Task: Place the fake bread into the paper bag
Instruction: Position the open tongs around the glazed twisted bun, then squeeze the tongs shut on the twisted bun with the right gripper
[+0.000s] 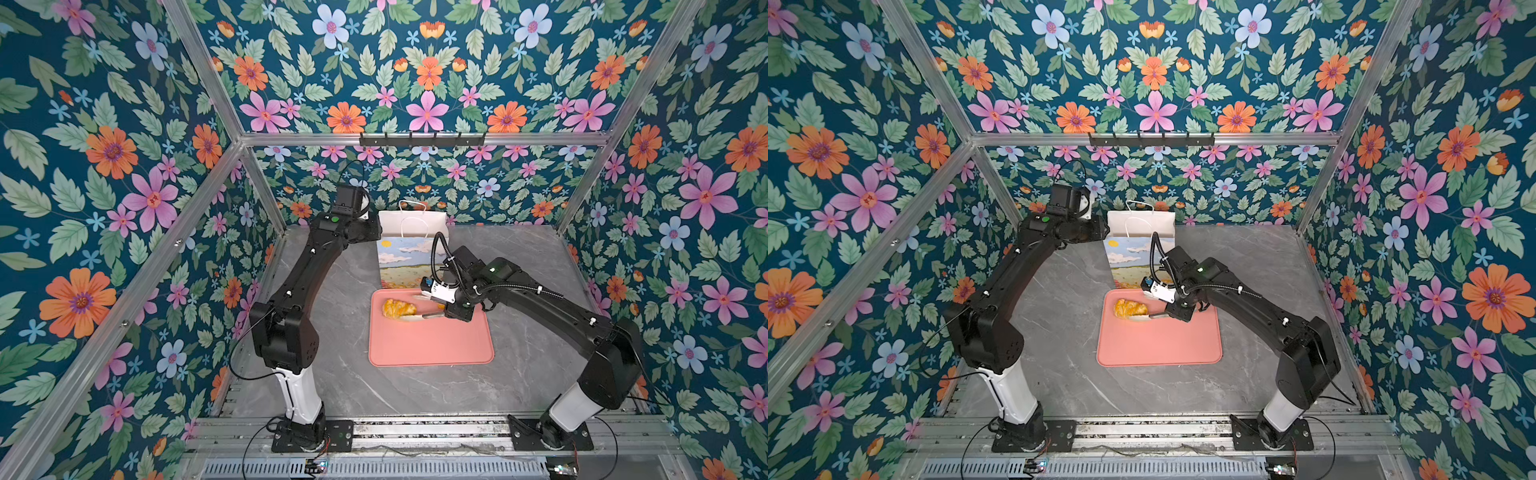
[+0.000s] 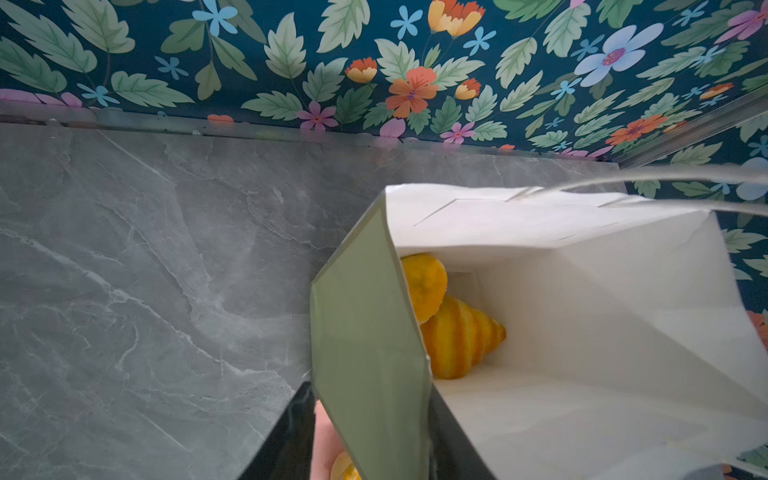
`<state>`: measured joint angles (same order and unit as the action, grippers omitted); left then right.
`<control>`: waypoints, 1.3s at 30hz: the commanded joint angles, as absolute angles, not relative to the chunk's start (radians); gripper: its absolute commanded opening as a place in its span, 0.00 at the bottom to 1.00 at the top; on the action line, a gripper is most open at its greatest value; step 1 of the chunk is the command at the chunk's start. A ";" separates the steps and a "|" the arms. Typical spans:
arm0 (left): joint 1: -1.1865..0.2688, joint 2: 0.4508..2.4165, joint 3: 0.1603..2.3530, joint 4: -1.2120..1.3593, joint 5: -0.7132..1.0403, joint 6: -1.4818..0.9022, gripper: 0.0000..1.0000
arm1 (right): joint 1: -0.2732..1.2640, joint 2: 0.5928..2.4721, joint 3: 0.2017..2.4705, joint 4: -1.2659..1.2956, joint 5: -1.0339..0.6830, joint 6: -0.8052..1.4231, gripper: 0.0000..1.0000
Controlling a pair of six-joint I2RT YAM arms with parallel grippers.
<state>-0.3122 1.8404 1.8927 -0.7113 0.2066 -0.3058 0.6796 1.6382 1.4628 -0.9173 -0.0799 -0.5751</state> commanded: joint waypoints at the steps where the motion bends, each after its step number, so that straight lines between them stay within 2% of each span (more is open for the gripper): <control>1: -0.310 1.833 1.894 -0.703 0.204 -0.300 0.43 | 0.682 1.650 1.487 -0.907 -0.095 -0.581 0.44; 21: -0.307 1.833 1.882 -0.701 0.202 -0.300 0.43 | 0.707 1.801 1.576 -0.912 -0.108 -0.588 0.45; 39: -0.304 1.827 1.900 -0.706 0.209 -0.304 0.43 | 0.710 1.808 1.590 -0.930 -0.130 -0.591 0.36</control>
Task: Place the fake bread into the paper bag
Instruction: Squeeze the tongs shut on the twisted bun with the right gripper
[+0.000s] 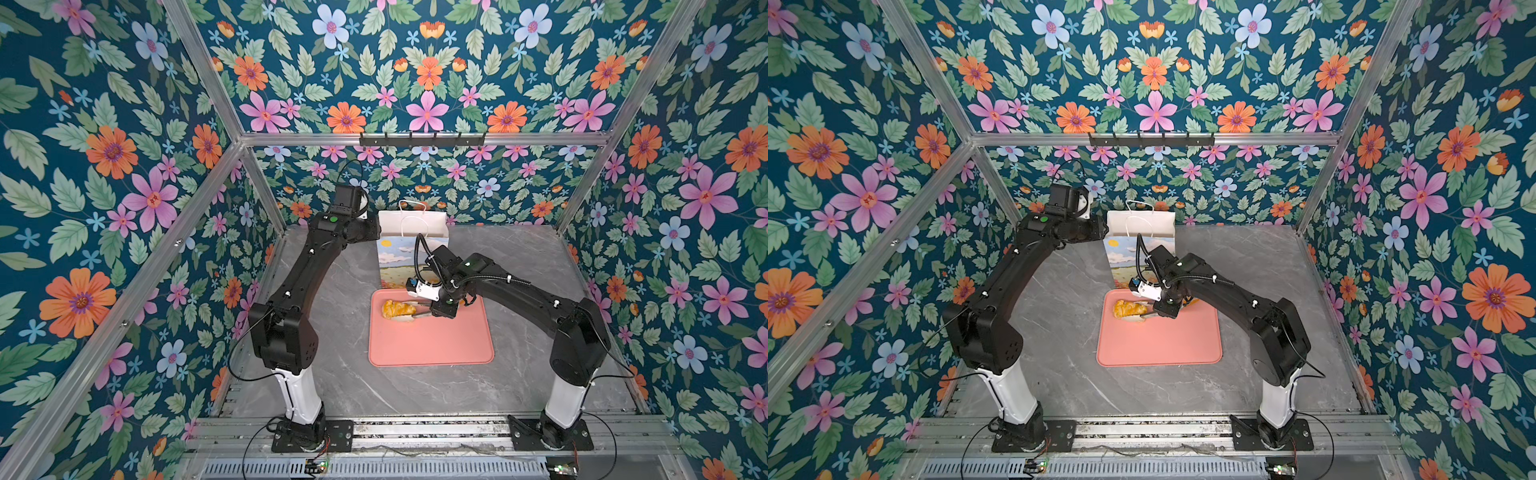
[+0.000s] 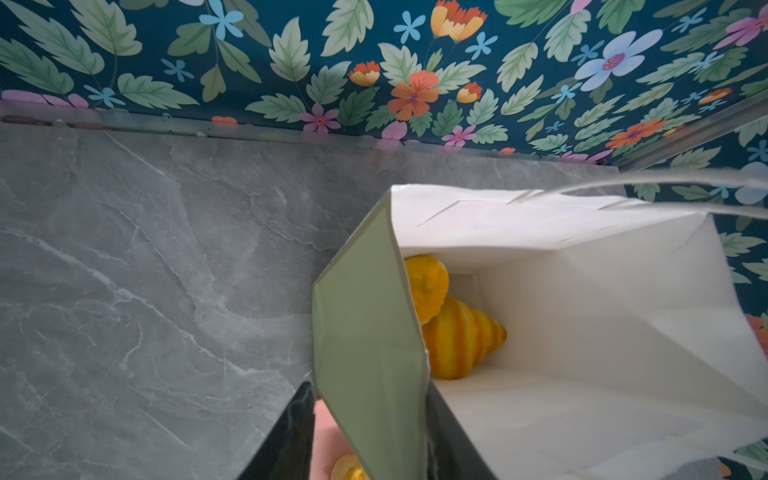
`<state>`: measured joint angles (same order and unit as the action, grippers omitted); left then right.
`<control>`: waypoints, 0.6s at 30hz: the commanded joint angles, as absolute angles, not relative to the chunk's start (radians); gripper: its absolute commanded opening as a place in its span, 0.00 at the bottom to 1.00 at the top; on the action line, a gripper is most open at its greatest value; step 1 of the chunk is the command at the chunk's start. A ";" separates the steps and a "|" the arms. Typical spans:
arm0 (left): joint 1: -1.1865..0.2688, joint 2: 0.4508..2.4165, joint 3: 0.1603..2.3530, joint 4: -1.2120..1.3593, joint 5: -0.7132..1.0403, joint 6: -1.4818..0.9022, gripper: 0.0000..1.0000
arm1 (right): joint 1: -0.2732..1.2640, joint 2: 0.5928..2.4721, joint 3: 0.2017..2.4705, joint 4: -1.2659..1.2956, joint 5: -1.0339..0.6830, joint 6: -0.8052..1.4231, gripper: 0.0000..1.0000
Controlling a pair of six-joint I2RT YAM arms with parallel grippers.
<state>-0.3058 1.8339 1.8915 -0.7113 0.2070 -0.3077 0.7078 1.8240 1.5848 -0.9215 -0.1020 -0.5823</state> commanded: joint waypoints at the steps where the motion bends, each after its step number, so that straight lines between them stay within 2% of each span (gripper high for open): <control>1: -0.305 1.827 1.902 -0.708 0.209 -0.304 0.43 | 0.709 1.803 1.589 -0.932 -0.132 -0.591 0.35; 7: -0.303 1.822 1.912 -0.707 0.215 -0.306 0.43 | 0.709 1.761 1.573 -0.933 -0.139 -0.595 0.32; 18: -0.299 1.810 1.911 -0.709 0.219 -0.306 0.43 | 0.710 1.630 1.554 -0.978 -0.154 -0.585 0.31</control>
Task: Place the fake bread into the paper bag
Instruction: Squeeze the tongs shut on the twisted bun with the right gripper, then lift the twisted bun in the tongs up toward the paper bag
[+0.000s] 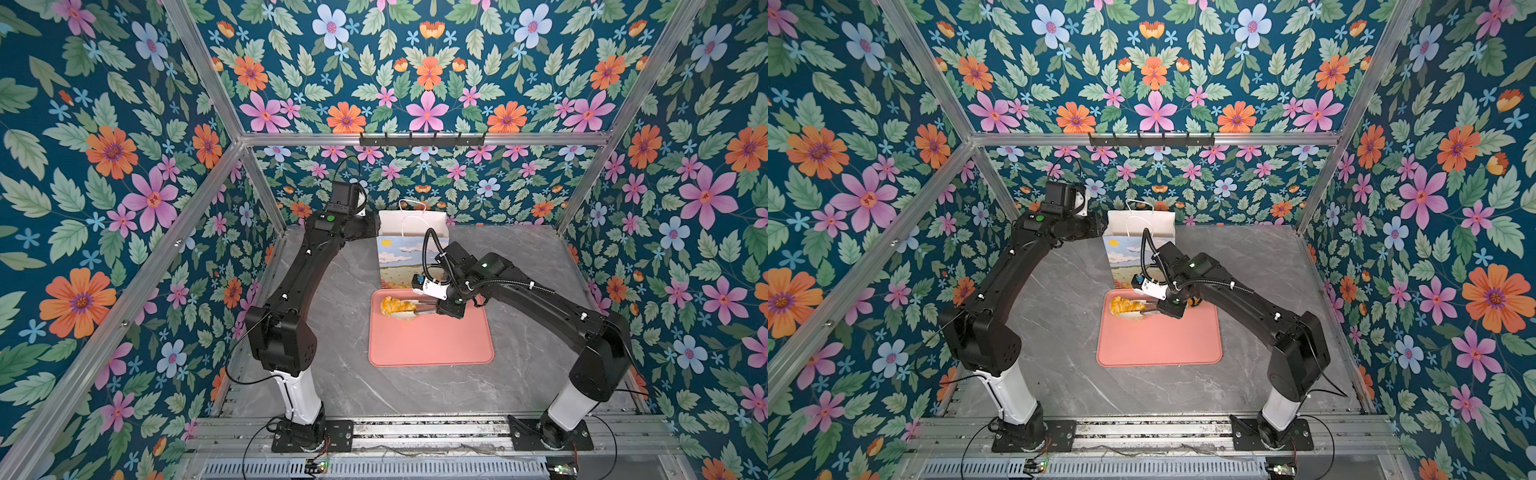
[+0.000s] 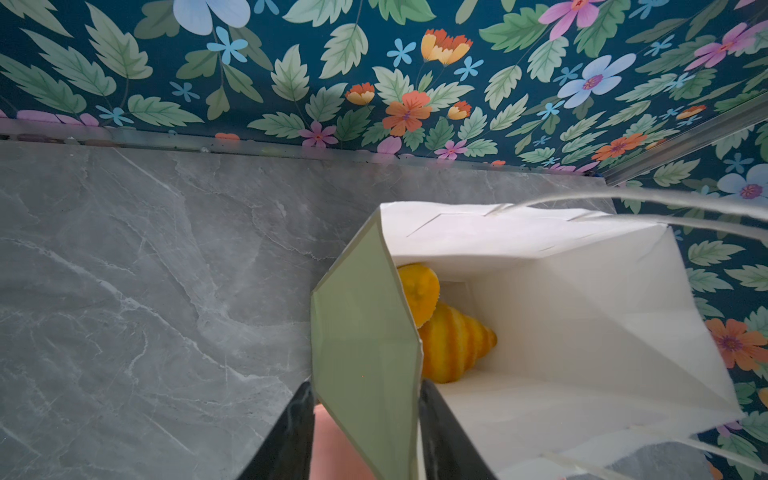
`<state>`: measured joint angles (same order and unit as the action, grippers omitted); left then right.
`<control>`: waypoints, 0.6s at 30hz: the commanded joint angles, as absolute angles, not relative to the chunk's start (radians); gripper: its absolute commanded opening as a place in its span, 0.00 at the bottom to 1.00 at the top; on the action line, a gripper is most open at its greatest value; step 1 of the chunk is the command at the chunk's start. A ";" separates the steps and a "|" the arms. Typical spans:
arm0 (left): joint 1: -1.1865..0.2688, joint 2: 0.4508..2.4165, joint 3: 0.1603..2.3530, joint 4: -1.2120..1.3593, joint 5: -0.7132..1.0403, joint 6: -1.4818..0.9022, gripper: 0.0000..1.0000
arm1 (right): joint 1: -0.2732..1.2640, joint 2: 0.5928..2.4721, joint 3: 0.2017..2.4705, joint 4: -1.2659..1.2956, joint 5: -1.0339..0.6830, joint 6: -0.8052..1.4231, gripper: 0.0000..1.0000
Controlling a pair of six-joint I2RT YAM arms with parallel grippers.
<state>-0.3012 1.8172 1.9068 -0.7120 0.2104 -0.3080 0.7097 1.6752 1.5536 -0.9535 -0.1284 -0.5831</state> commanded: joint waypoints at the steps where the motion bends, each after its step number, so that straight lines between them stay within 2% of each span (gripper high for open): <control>1: -0.298 1.810 1.913 -0.709 0.220 -0.306 0.43 | 0.710 1.614 1.554 -0.984 -0.162 -0.578 0.32; 4: -0.297 1.810 1.918 -0.707 0.223 -0.307 0.43 | 0.710 1.559 1.541 -1.007 -0.174 -0.566 0.32; 10: -0.296 1.814 1.928 -0.710 0.230 -0.306 0.43 | 0.702 1.463 1.520 -1.090 -0.096 -0.552 0.31; 18: -0.295 1.824 1.944 -0.714 0.239 -0.306 0.43 | 0.564 1.366 1.537 -1.189 -0.078 -0.537 0.31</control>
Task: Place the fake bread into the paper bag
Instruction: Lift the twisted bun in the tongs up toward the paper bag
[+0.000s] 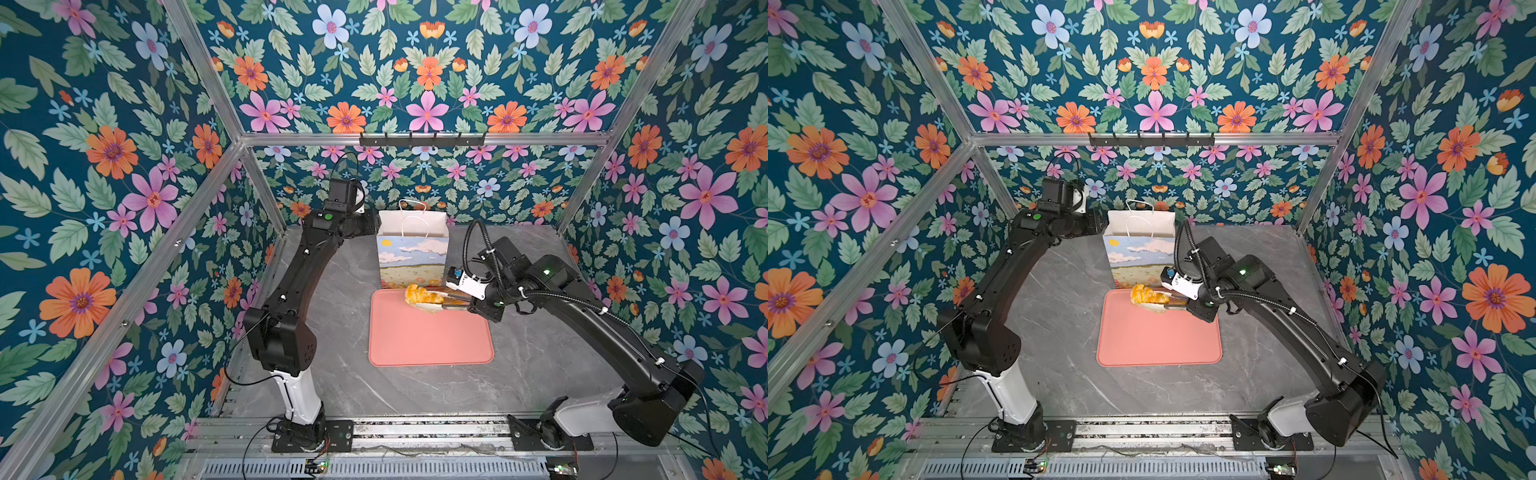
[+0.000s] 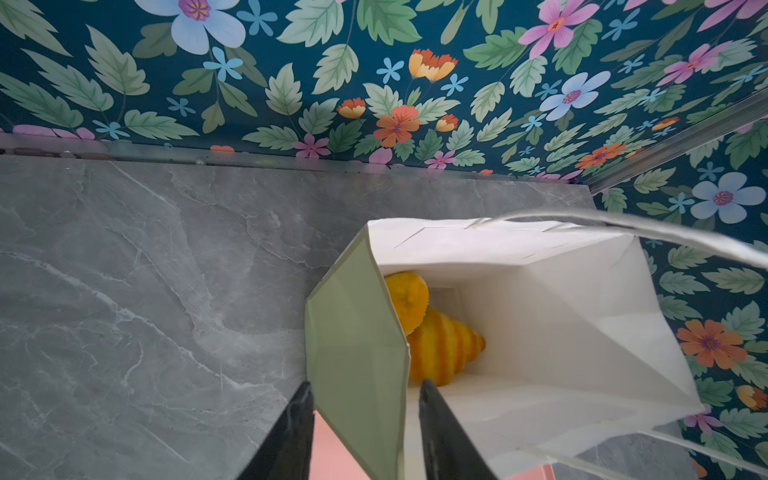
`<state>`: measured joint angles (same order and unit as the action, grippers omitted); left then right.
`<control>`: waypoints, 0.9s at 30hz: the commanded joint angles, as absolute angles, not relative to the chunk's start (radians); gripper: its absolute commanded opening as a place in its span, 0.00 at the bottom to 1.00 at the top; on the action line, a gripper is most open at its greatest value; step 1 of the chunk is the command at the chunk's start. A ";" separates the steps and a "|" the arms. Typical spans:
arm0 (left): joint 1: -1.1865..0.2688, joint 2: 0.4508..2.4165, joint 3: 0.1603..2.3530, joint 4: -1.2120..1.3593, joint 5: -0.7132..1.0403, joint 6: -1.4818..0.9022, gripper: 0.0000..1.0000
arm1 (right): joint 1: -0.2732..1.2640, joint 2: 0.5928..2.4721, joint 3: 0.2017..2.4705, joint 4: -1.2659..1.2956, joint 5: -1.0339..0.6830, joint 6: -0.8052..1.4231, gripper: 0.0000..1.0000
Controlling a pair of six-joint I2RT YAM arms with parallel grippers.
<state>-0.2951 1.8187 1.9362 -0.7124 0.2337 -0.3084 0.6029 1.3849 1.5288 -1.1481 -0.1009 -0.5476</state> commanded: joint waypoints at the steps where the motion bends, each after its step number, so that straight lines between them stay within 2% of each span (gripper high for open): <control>1: -0.295 1.825 1.948 -0.715 0.242 -0.307 0.43 | 0.550 1.357 1.538 -1.196 -0.069 -0.537 0.31; 14: -0.294 1.839 1.972 -0.738 0.252 -0.298 0.44 | 0.339 1.268 1.649 -1.207 -0.056 -0.577 0.32; 19: -0.294 1.838 1.968 -0.740 0.253 -0.301 0.44 | 0.272 1.328 1.754 -1.204 -0.085 -0.605 0.32; 27: -0.294 1.835 1.955 -0.739 0.254 -0.306 0.44 | 0.237 1.521 2.074 -1.258 -0.141 -0.692 0.31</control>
<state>-0.2947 1.8397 1.9564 -0.7349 0.2497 -0.3080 0.2382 1.4876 2.0075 -1.2438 -0.0921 -0.6388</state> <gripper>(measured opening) 0.442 0.312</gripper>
